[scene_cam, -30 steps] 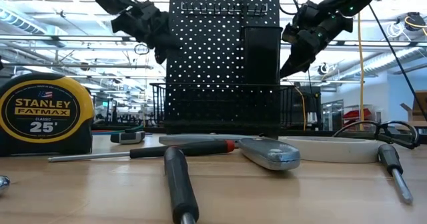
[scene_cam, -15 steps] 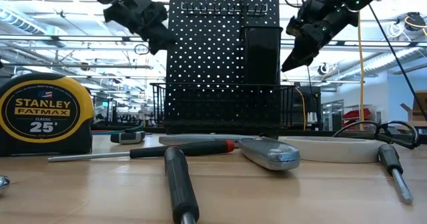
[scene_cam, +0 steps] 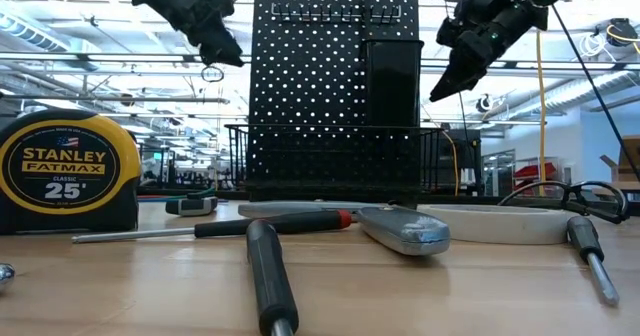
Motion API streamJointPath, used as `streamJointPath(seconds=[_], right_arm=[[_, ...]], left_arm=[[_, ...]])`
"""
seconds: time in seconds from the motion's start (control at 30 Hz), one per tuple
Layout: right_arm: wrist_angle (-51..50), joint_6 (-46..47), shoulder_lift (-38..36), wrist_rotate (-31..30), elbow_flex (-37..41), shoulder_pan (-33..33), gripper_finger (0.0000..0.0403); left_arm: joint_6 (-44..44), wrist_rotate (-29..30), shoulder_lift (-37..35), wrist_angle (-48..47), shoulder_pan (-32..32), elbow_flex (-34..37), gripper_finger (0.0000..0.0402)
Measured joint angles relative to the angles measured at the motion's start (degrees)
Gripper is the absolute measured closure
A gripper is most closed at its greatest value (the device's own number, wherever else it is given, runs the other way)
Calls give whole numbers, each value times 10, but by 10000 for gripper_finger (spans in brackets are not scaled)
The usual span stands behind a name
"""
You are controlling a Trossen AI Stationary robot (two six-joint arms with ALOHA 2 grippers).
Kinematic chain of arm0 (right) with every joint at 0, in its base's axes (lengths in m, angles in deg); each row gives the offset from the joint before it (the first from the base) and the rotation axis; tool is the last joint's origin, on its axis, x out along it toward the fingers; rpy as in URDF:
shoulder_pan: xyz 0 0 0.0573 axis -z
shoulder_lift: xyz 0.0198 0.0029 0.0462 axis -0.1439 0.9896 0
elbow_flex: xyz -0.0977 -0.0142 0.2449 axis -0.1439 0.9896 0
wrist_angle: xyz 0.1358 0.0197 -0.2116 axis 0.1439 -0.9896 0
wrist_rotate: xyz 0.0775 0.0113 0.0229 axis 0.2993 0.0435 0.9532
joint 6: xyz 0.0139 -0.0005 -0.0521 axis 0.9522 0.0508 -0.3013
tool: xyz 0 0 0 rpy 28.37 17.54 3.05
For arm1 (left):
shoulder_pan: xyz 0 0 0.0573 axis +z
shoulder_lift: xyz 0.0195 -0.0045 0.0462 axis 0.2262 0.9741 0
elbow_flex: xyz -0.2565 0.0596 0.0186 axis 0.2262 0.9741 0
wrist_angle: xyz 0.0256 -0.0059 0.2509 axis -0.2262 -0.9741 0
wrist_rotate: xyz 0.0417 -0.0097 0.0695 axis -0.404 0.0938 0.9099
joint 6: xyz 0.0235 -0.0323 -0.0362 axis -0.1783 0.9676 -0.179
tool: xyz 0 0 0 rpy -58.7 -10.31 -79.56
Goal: Hang tools onto peg board
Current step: Hang the nut driver onto the pegboard
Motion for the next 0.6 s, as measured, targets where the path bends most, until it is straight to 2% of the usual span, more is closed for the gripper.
streamJointPath(seconds=[0.27,0.4,0.6], right_arm=[[-77,27,-50,-8,0,-16,238],[-105,78,-89,-5,0,-51,238],[-90,196,-145,14,0,-130,238]], left_arm=[[5,8,-50,-98,-22,0,196],[44,19,-76,-129,-71,0,196],[124,42,-113,-130,-181,0,196]])
